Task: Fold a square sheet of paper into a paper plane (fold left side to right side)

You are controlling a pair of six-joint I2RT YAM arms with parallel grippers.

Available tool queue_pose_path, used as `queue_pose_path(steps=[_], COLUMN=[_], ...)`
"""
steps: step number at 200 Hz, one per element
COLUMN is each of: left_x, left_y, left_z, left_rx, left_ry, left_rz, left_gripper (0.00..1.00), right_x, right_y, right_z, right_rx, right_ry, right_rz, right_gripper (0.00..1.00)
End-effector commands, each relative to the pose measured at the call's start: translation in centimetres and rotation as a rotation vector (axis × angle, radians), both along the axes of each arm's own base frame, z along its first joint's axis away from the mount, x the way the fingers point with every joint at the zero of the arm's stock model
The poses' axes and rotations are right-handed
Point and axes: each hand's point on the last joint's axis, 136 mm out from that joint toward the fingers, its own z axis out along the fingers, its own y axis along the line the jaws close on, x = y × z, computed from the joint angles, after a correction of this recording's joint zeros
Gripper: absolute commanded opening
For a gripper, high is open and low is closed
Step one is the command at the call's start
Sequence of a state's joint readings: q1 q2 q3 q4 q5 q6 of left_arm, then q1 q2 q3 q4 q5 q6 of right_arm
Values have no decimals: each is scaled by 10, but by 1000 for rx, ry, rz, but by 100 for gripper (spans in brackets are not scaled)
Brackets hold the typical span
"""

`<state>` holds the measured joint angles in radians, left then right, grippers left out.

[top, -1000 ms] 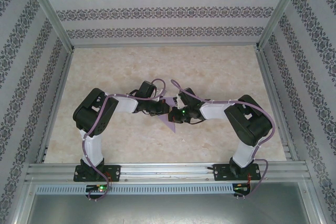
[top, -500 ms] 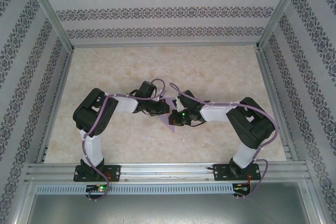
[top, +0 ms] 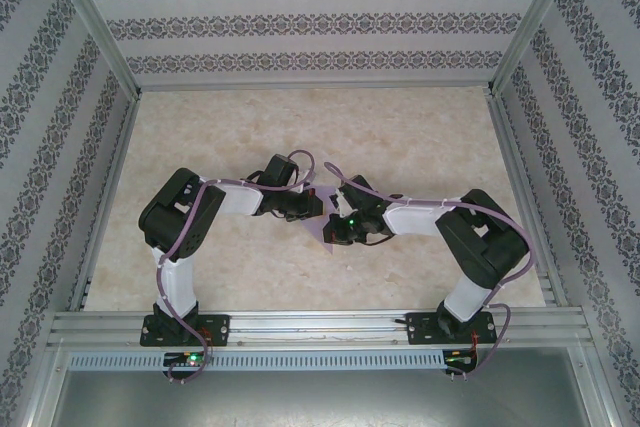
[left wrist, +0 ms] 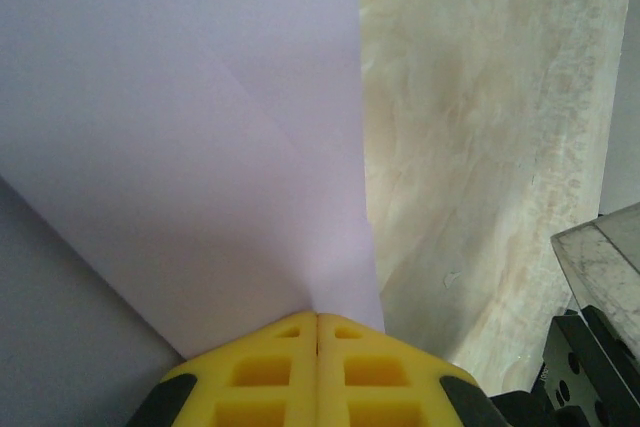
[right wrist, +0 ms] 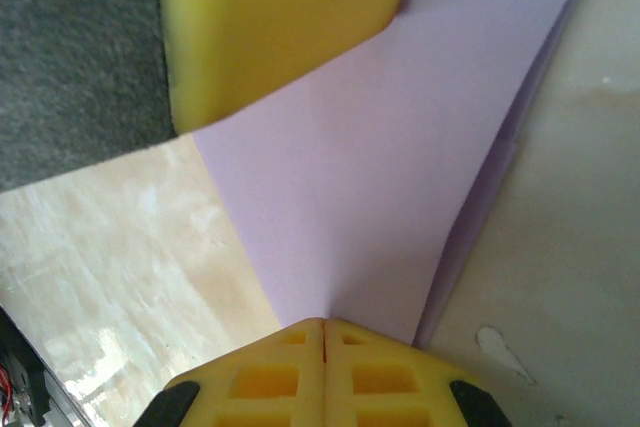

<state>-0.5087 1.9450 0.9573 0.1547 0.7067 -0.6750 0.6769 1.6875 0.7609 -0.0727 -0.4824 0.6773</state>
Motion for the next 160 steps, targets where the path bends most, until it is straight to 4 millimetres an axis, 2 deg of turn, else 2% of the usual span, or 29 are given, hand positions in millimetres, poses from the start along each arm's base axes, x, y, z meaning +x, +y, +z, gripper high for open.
queue_pose_path(steps=[1, 17, 56, 70, 116, 160], left_x=[-18, -17, -16, -16, -16, -17], left_y=[46, 46, 44, 43, 43, 43], left_z=[-62, -61, -58, -58, -57, -58], left_rx=[226, 223, 216, 215, 213, 214], left_ry=[128, 127, 123, 123, 123, 125], left_rz=[89, 89, 88, 87, 85, 83], left_gripper=[1, 1, 1, 1, 1, 1], right_x=[-19, -17, -3, -2, -7, -4], right_y=[-12, -10, 11, 15, 10, -2], right_z=[-7, -2, 32, 36, 13, -2], right_rx=[-63, -51, 66, 94, 64, 21], right_ry=[41, 25, -35, -37, 13, 27], right_rz=[24, 24, 33, 36, 20, -14], right_gripper=[0, 0, 0, 0, 0, 0])
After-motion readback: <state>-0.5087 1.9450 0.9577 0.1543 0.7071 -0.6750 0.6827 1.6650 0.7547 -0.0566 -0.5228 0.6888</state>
